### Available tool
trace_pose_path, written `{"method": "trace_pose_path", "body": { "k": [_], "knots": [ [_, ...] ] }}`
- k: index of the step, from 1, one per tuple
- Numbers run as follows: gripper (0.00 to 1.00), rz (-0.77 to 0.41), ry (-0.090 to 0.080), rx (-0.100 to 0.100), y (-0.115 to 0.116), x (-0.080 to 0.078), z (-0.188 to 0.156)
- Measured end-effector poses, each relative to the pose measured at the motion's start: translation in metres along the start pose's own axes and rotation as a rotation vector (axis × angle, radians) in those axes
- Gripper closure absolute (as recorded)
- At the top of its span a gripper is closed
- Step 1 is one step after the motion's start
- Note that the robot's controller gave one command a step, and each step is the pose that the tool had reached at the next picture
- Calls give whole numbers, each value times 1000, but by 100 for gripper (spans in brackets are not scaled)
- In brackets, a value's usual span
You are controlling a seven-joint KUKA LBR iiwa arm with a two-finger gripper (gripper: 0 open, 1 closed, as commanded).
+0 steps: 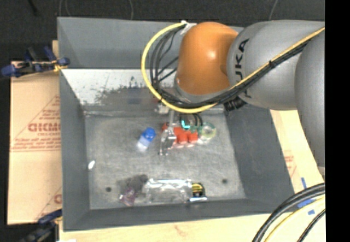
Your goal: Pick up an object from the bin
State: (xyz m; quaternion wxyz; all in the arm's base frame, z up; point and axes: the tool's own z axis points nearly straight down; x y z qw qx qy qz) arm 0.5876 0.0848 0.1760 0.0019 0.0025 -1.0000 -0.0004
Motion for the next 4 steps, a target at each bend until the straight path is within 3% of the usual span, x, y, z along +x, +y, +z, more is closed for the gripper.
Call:
{"method": "trace_pose_path", "body": {
  "k": [1,2,3,4],
  "knots": [
    [0,107,-14,-3,3,-28,105],
    [100,109,-24,-4,3,-31,98],
    [100,103,-16,-3,10,-41,-1],
    [100,92,-16,-2,16,-45,-64]
  ]
}}
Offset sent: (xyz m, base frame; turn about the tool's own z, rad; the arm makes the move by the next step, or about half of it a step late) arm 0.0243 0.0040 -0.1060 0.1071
